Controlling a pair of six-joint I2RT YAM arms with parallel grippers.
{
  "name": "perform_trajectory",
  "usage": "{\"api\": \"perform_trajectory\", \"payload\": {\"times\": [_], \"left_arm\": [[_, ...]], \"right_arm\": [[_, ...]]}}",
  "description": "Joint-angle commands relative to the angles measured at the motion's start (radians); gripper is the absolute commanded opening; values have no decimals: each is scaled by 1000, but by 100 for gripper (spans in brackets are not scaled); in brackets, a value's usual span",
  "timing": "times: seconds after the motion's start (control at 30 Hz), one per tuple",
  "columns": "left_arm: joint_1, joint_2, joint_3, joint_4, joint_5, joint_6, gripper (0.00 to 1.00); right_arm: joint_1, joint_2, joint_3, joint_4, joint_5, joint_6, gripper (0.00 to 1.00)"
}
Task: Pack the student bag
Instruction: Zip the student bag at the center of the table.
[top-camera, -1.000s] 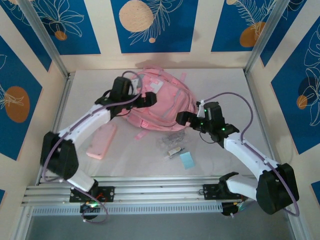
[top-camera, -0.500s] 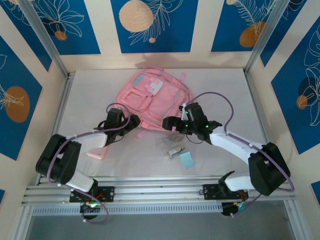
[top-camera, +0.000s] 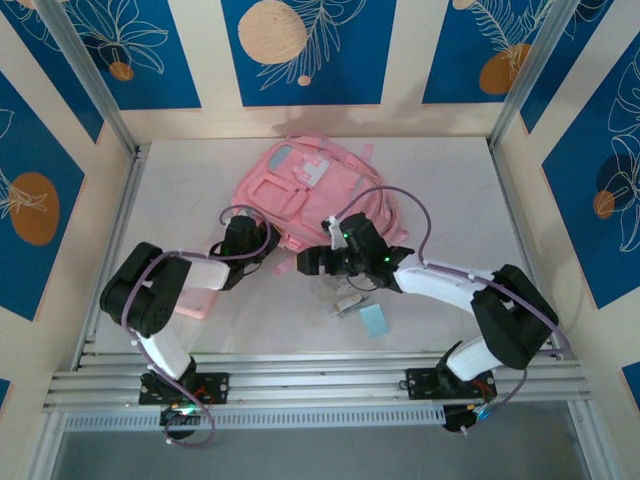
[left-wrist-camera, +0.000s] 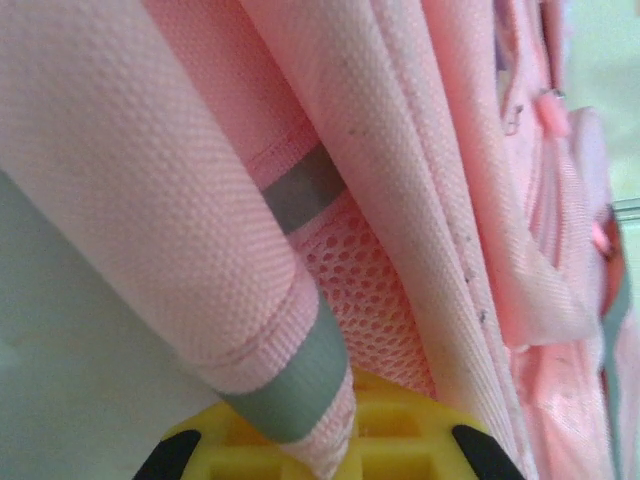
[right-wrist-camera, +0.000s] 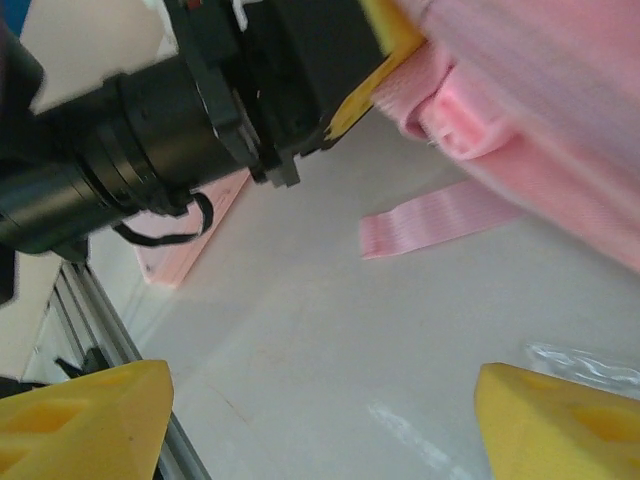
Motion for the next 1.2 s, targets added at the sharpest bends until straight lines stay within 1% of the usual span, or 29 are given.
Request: {"api": "perform_trajectory", "payload": {"times": [0.0,0.13,0.27,0.37,0.5,0.6,0.67,0.77,0.9,0.93,1.0,1.1,1.13,1.17], "left_arm": [[-31,-102,15,54,-9,-44,0],[-48,-156,15,32,-10,-70,0],[-67,-188,-6,32,-29,-91,0],[-86,-202,-24,34,-41,-105,0],[-99,-208,-36,31,-39,-115,0],[-102,-212,-42,34,-34,-128,0],[-104,-214,-42,42,-19,-143,0],[-104,-214,-33,50,20,-170,0],[-106,-215,-28,56,62,-204,0],[-106,-217,-30,56,68,-208,0],[-106,-227,-36,49,65,-212,0],[-106,-243,-47,29,36,-197,0],[-106,-248,-48,18,23,-185,0],[-105,-249,-47,7,6,-166,0]], "right_arm": [[38,69,11,84,-27,-84,78],[50,165,45,131,23,-102,78],[53,225,35,225,141,-115,78],[53,244,34,283,207,-130,77],[63,254,55,318,242,-142,69],[72,280,73,330,303,-147,61],[71,318,85,360,365,-149,56],[71,380,108,435,433,-161,52],[76,431,163,471,455,-158,50],[79,433,172,471,472,-161,47],[85,430,178,470,503,-171,38],[86,406,166,460,497,-183,14],[85,397,167,433,482,-191,0],[87,387,172,392,479,-192,0]]}}
